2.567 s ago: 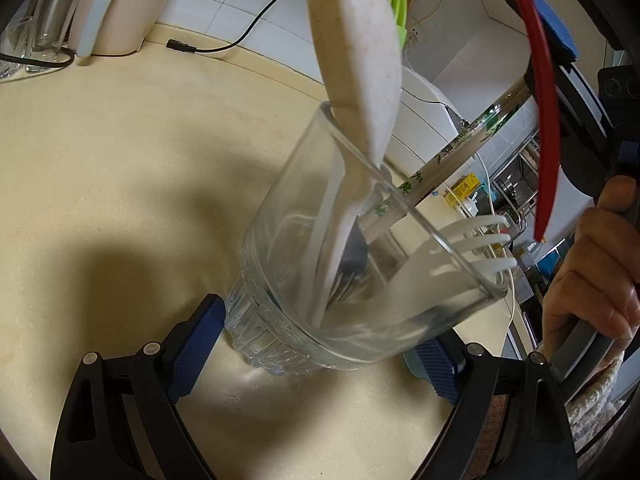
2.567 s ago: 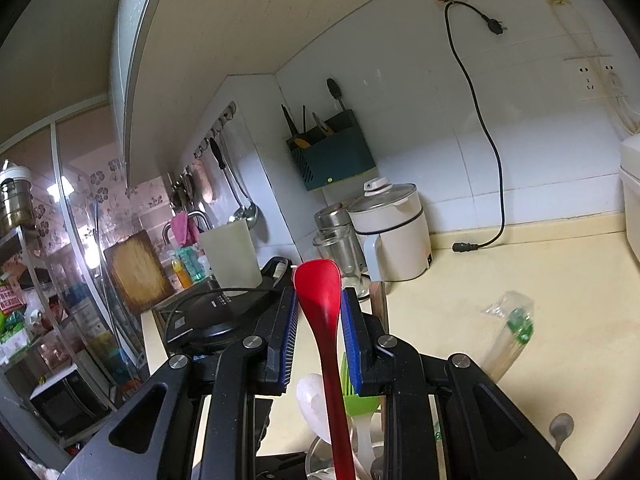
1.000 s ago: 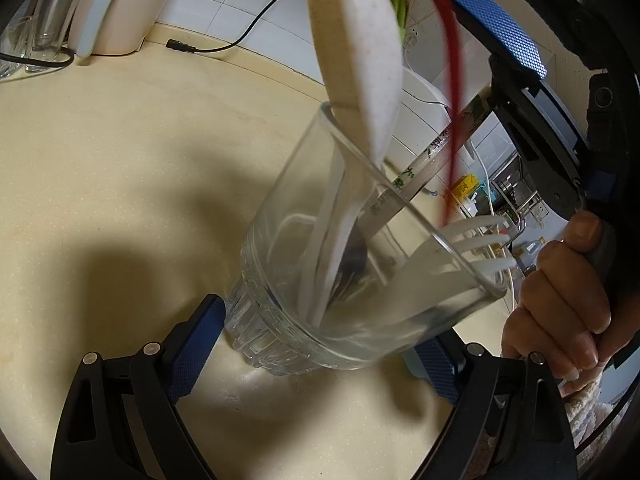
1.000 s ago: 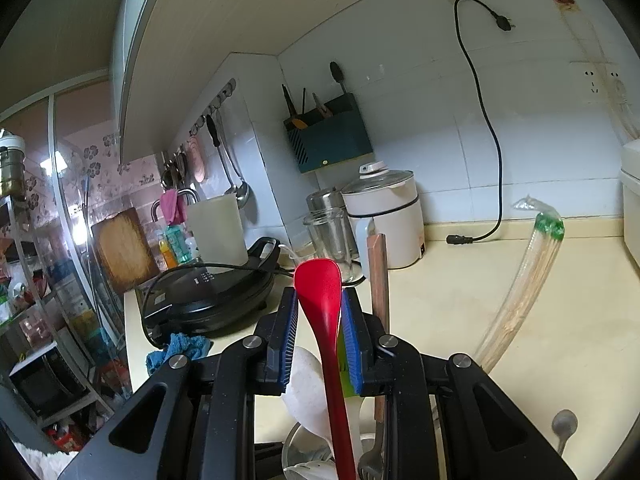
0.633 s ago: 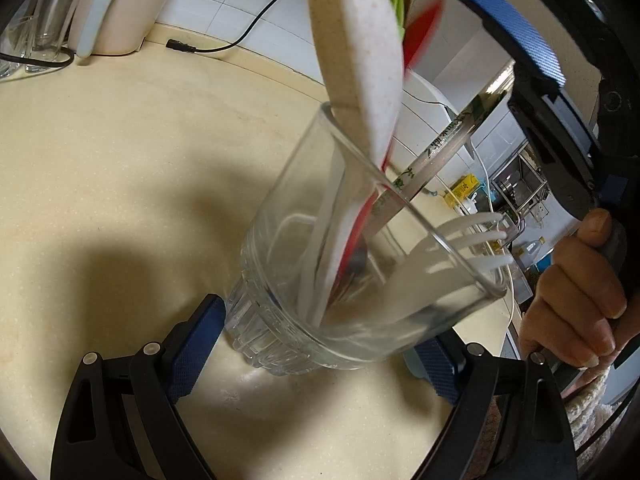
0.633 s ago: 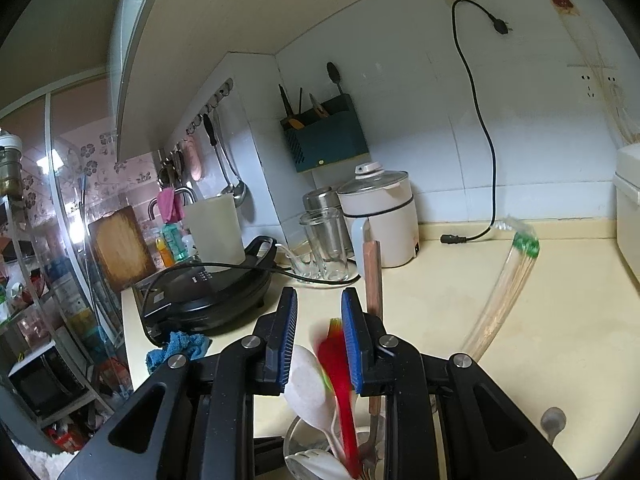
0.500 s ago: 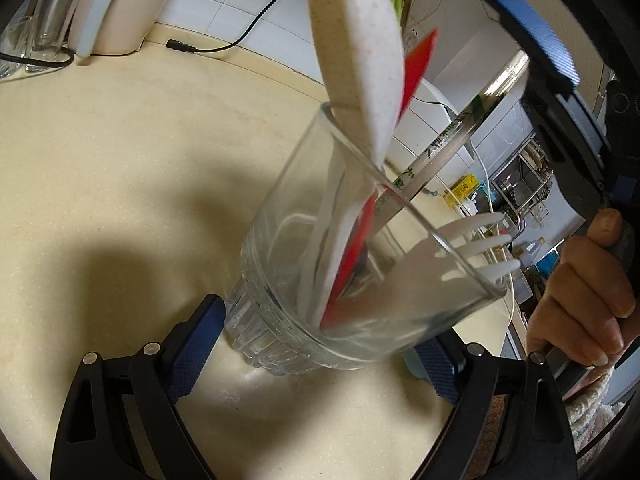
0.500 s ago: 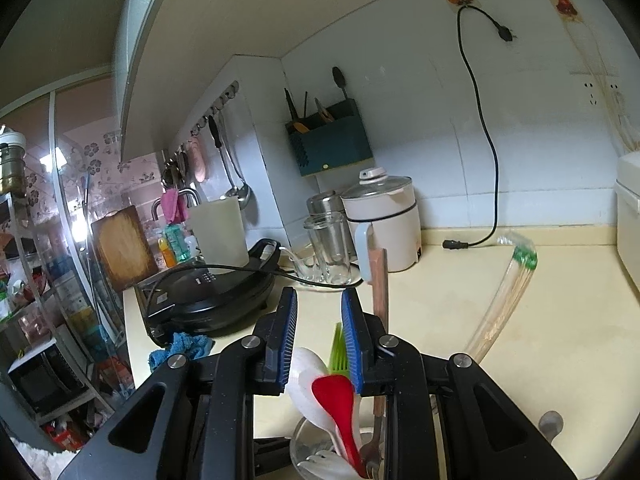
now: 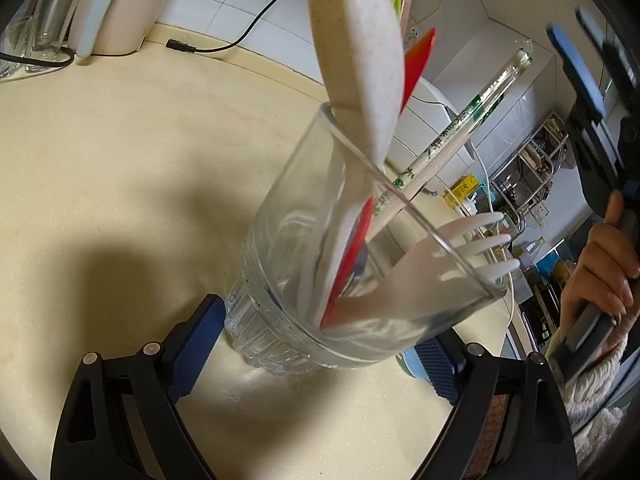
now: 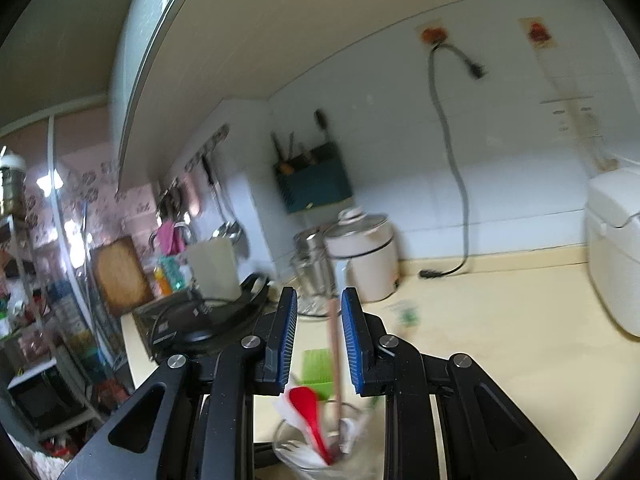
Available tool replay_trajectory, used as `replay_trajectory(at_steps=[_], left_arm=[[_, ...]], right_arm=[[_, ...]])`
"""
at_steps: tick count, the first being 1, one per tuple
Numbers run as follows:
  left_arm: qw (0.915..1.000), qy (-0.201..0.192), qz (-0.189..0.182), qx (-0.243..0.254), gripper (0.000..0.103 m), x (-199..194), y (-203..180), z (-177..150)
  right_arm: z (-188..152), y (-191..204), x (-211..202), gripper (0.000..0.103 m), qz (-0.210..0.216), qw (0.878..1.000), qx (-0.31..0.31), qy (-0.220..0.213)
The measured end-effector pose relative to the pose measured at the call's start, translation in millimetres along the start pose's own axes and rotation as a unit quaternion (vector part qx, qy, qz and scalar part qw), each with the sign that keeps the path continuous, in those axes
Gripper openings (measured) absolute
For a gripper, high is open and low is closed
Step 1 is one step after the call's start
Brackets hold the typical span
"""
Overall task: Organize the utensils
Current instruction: 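Lower the red spatula into the glass, then move the right gripper over the grey metal spoon on the counter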
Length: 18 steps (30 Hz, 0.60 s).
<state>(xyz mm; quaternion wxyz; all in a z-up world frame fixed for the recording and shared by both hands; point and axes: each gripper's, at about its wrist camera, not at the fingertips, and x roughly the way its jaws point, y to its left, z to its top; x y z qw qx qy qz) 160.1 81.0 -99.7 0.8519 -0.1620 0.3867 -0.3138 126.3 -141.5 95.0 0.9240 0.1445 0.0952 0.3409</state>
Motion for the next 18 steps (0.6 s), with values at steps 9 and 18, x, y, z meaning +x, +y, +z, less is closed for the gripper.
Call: replay_trajectory(at_steps=[9,18], left_arm=[[1.0000,0.000,0.000,0.000,0.092,0,0,0],[1.0000,0.000,0.000,0.000,0.092,0,1,0]], right_arm=[[-18,-105,-49,0.023,-0.062,0.989,0.131,0.010],[-53,-153,-41,0.023,-0.159,0.966,0.173,0.104]])
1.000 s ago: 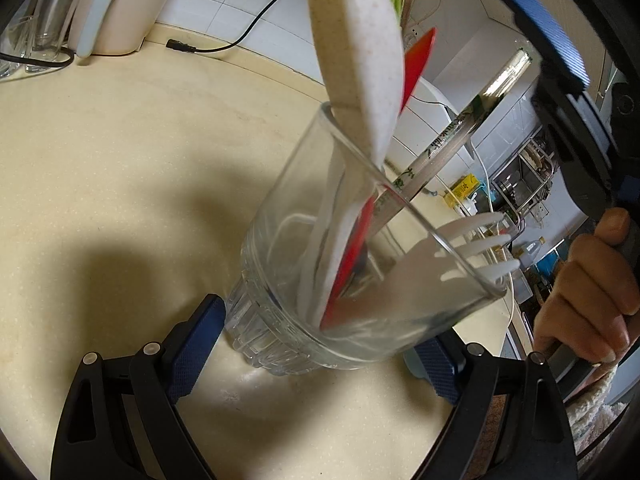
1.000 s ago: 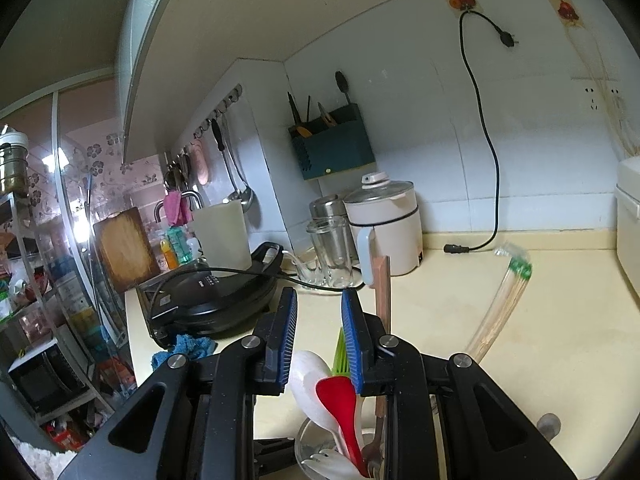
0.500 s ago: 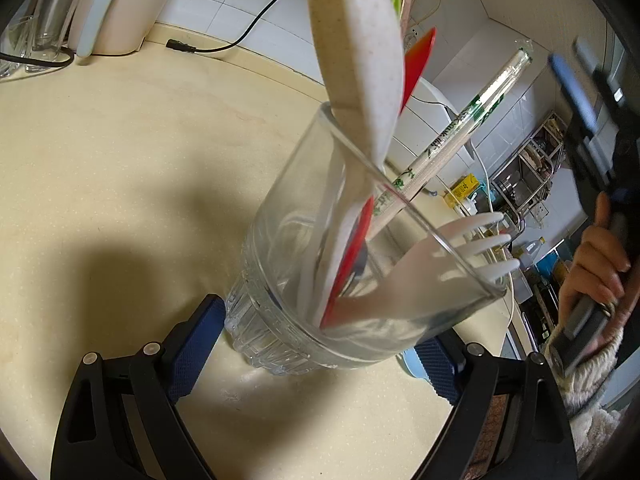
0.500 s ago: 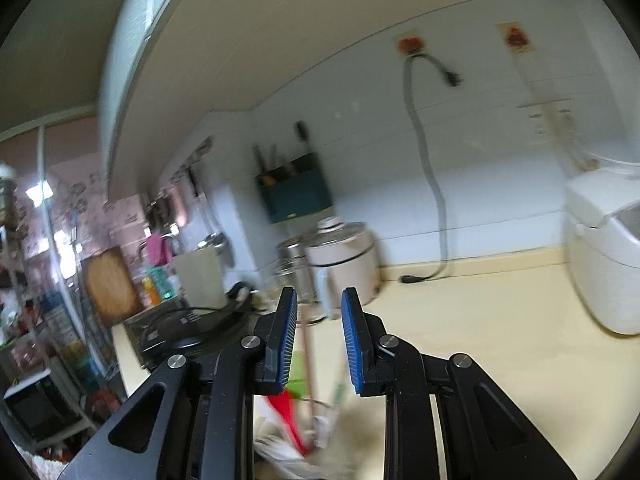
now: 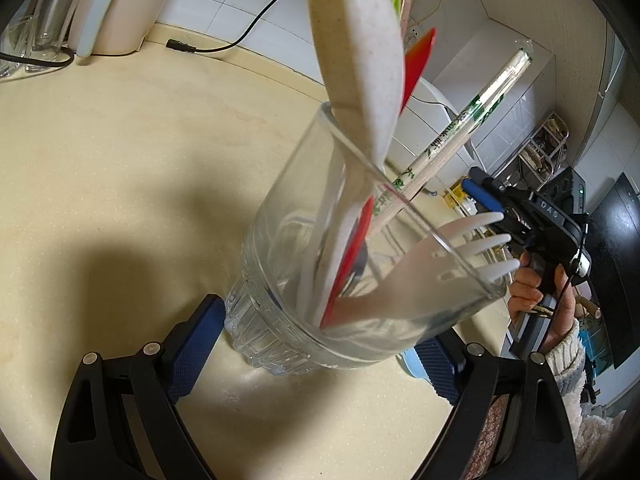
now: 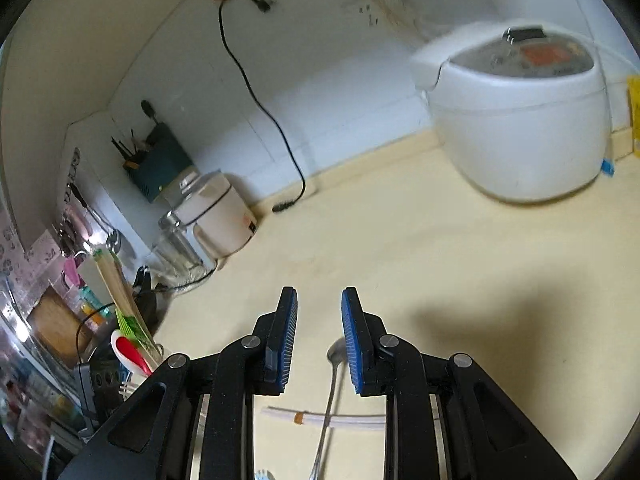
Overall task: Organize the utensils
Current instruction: 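Move the right gripper over the grey metal spoon on the counter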
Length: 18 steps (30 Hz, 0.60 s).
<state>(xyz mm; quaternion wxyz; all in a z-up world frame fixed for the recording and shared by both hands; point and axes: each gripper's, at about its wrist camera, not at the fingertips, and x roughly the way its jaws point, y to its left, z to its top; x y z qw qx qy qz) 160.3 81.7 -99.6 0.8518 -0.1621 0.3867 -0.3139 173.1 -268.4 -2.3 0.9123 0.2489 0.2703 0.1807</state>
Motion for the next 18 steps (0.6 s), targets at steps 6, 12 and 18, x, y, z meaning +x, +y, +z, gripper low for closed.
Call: replay_trajectory(at_steps=[6,12,18], left_arm=[[1.0000,0.000,0.000,0.000,0.092,0,0,0],[1.0000,0.000,0.000,0.000,0.092,0,0,0],[1.0000,0.000,0.000,0.000,0.092,0,0,0]], right_arm=[[-11,13,15,0.023,-0.021,0.999,-0.034,0.028],[-18,6,30,0.023,-0.053,0.997,-0.029,0.053],[-24,2,44,0.023,-0.056,0.995,-0.020,0.077]])
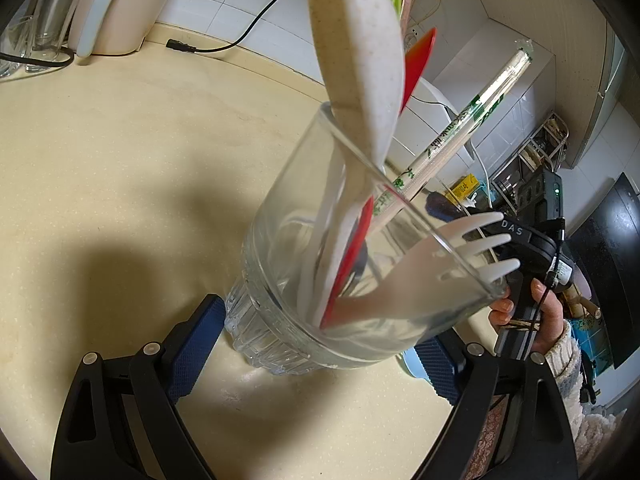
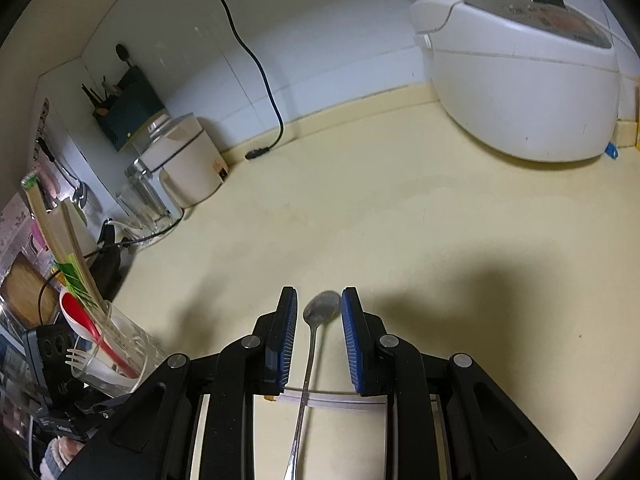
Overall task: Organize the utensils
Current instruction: 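Move the right gripper over the grey metal spoon on the counter, then close the right gripper on the grey spoon handle and lift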
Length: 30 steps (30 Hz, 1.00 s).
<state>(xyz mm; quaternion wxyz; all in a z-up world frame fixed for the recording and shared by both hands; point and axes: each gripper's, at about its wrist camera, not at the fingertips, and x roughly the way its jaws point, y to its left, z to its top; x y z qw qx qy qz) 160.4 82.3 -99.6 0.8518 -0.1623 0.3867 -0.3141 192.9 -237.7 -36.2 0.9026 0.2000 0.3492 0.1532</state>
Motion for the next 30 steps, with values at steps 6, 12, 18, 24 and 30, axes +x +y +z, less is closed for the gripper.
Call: replay_trajectory(at_steps=[6,12,18,24,30], left_arm=[[1.0000,0.000,0.000,0.000,0.092,0,-1,0],[1.0000,0.000,0.000,0.000,0.092,0,0,0],[1.0000,0.000,0.000,0.000,0.092,0,0,0],[1.0000,0.000,0.000,0.000,0.092,0,0,0],[1.0000,0.000,0.000,0.000,0.092,0,0,0]], right_arm=[[-5,4,10,0.023,-0.007,1.000,-0.008,0.018],[-6,7,11,0.023,-0.013,1.000,-0.014,0.020],[-4,10,22,0.030,-0.017,0.999,-0.010,0.039],[-6,19,35,0.031,-0.035,0.997,-0.029,0.062],[-11,35,45,0.033,-0.061,0.993,-0.067,0.076]])
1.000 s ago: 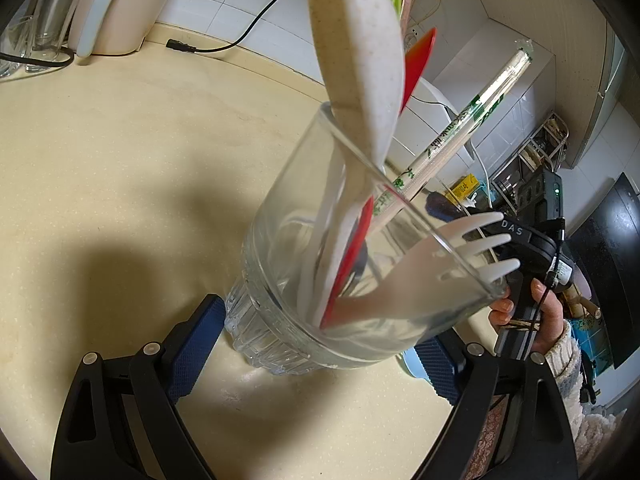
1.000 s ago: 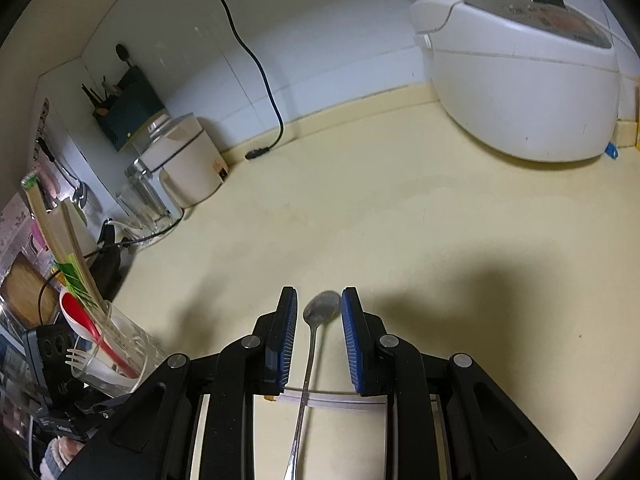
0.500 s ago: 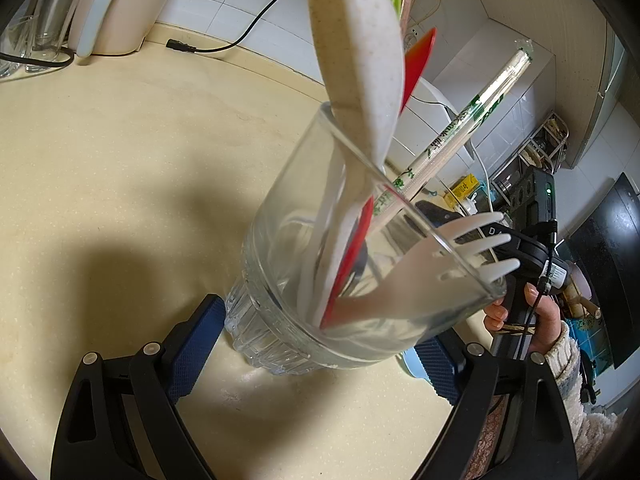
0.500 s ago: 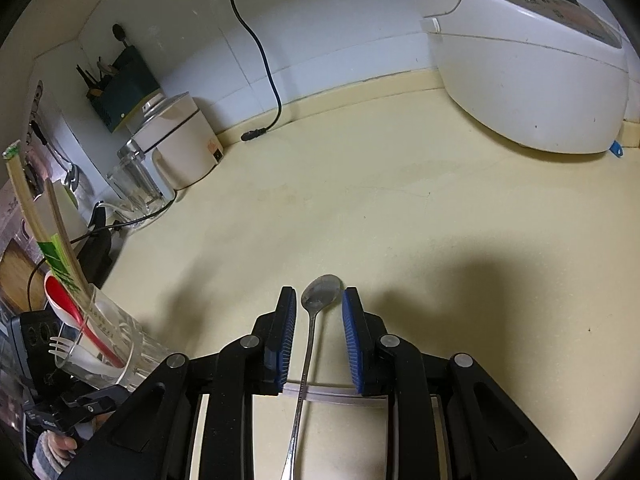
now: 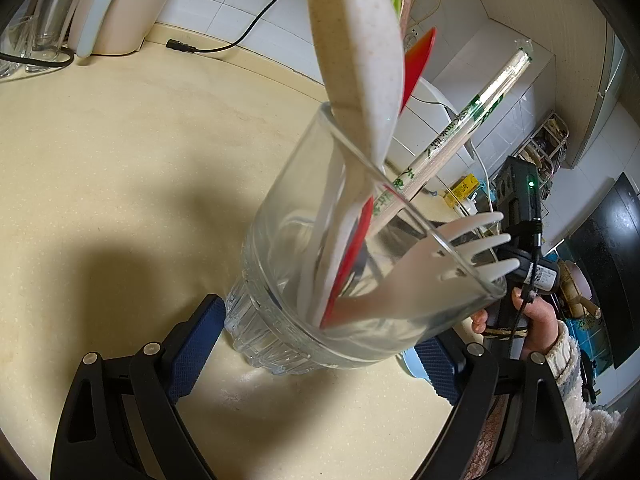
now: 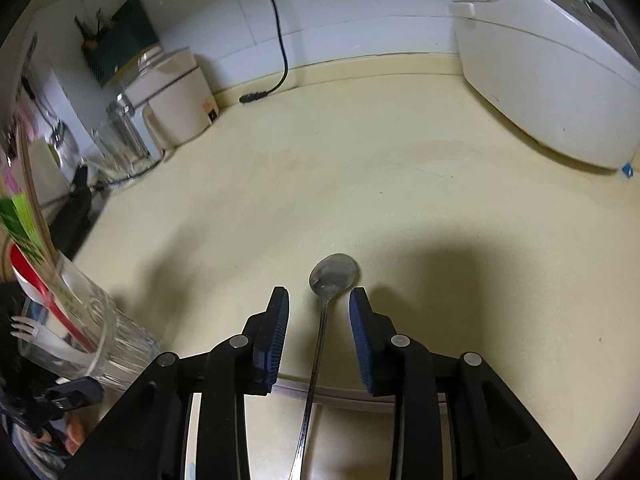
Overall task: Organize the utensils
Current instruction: 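Close the right gripper on the grey spoon handle and lift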
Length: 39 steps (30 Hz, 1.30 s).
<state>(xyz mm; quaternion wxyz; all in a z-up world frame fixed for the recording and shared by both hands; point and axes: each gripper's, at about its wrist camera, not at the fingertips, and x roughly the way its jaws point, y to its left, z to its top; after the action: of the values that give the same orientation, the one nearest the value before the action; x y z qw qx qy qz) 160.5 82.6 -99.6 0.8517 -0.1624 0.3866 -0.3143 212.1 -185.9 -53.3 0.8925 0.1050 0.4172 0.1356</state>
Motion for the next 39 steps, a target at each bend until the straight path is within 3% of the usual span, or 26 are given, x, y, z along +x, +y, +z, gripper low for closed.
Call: replay_trajectory(at_steps=[3,7,16,29,32,39], left_arm=[[1.0000,0.000,0.000,0.000,0.092,0,-1,0],[1.0000,0.000,0.000,0.000,0.092,0,0,0],[1.0000,0.000,0.000,0.000,0.092,0,0,0],[1.0000,0.000,0.000,0.000,0.092,0,0,0],[1.0000,0.000,0.000,0.000,0.092,0,0,0],[1.0000,0.000,0.000,0.000,0.092,0,0,0]], right_arm=[[-1,7,11,0.034,-0.036,0.999,-0.018,0.018],[-2,13,17,0.034,-0.044,0.998,-0.031,0.030],[8,16,33,0.036,-0.103,0.992,-0.067,0.022],[10,17,35,0.037,-0.094,0.992,-0.083,0.015],[9,17,35,0.030,-0.090,0.992,-0.085,0.014],[8,14,34,0.030,-0.082,0.994,-0.068,0.010]])
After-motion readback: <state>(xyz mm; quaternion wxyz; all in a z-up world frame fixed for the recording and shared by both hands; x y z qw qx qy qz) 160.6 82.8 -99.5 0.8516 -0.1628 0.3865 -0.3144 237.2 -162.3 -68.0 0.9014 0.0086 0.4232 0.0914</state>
